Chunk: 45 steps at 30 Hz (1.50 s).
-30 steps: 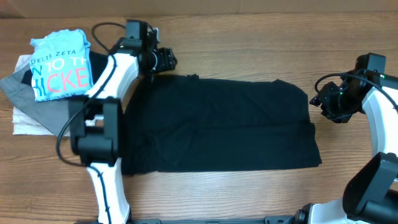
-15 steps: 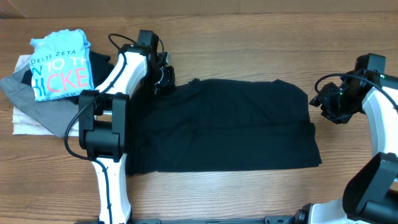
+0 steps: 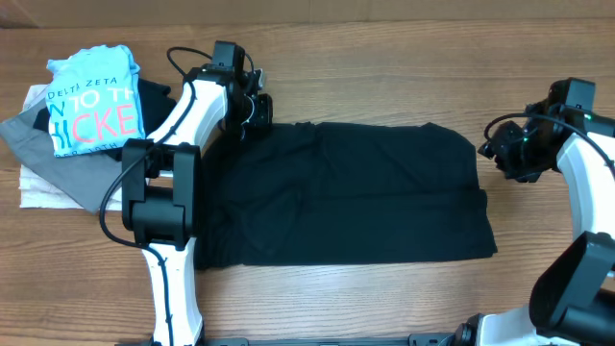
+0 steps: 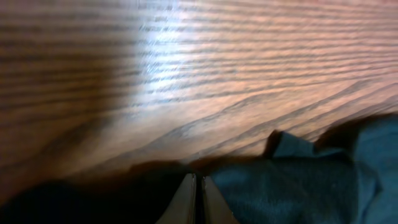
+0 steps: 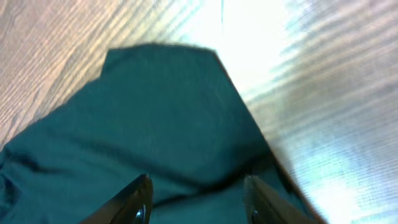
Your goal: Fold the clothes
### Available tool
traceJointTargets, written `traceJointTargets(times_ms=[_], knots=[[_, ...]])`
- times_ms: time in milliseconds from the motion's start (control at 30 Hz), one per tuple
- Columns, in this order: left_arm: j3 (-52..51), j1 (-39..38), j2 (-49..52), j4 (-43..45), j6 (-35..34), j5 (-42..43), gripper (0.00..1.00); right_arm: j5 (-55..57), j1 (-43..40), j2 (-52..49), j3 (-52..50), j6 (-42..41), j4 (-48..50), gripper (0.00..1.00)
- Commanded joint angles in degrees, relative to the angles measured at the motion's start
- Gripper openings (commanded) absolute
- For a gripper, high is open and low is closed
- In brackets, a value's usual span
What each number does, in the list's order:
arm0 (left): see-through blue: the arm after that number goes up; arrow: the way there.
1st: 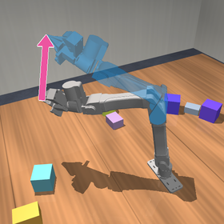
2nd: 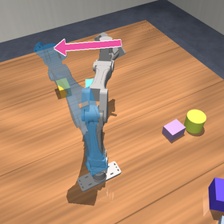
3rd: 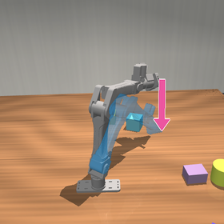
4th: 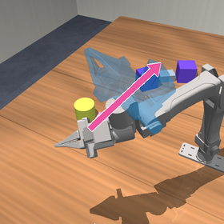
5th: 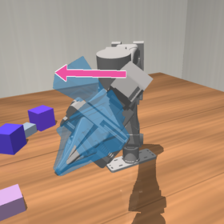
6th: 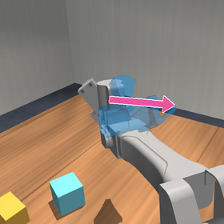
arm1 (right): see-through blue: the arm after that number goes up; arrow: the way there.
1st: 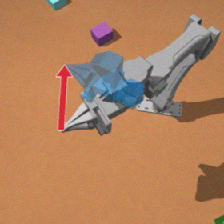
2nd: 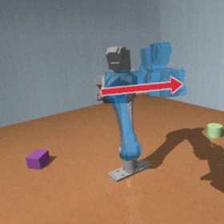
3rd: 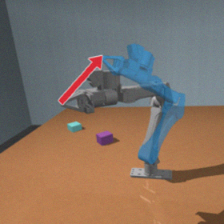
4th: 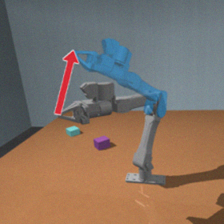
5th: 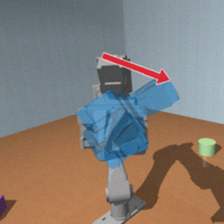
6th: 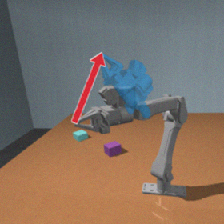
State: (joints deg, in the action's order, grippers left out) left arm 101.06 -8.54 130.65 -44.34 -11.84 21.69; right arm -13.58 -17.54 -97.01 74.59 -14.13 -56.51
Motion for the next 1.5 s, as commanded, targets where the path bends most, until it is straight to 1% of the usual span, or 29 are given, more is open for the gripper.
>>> traceJointTargets(times_ms=[0, 167, 367, 567, 700, 867, 1000, 1167, 1233, 1267, 1333, 1400, 1467], knots=[[2.29, 0.02, -5.95, 0.52, 0.0, 1.49, 0.04, 0.0, 0.35, -2.73, 0.74, 1.11, 3.06, 0.51], [2.29, 0.09, -8.55, -1.4, -2.34, -3.34, 0.04, -0.04, 0.9, -4.83, 0.74, 1.14, 9.01, 0.51], [2.27, 0.09, -8.5, -7.28, -3.8, -8.9, 0.04, 0.09, 3.5, -7.34, 0.74, 2.71, 16.09, 0.51], [2.27, 0.09, -8.5, -11.78, -6.45, -14.73, 0.04, 4.63, 5.57, -10.27, 0.74, 2.91, 22.67, 0.53], [2.27, 0.09, -8.48, -13.79, -7.26, -16.33, 0.04, 5.4, 5.86, -14.05, 0.74, 2.84, 25.14, 0.54], [2.27, 0.07, -8.48, -14.21, -7.93, -16.61, 0.04, 4.61, 6.19, -18.78, 0.74, 2.86, 29.11, 0.54], [2.27, -0.13, -8.48, -14.34, -7.93, -16.61, 0.04, 4.22, 7.3, -20.63, 0.74, 2.89, 31.65, 0.54], [2.27, -0.15, -8.48, -14.29, -8.17, -16.59, 0.04, 4.04, 9.07, -21.66, 0.74, 3.41, 31.91, 0.55], [2.27, -0.15, -8.48, -14.34, -8.15, -16.59, 0.04, 4.31, 9.62, -21.75, 0.74, 3.78, 31.32, 0.52], [2.27, -0.15, -8.48, -14.36, -8.15, -16.61, 0.04, 4.63, 9.75, -21.75, 0.74, 3.76, 31.01, 0.47], [2.27, -0.15, -8.48, -14.38, -8.15, -16.61, 0.04, 5.01, 9.77, -21.75, 0.74, 3.72, 30.23, 0.31], [2.27, -0.15, -8.48, -14.4, -8.13, -16.59, 0.04, 5.22, 9.55, -21.75, 0.74, 3.69, 29.46, 0.04], [2.27, -0.15, -8.48, -14.6, -8.13, -16.59, 0.04, 6.14, 9.16, -21.73, 0.79, 3.17, 29.22, 0.04]])
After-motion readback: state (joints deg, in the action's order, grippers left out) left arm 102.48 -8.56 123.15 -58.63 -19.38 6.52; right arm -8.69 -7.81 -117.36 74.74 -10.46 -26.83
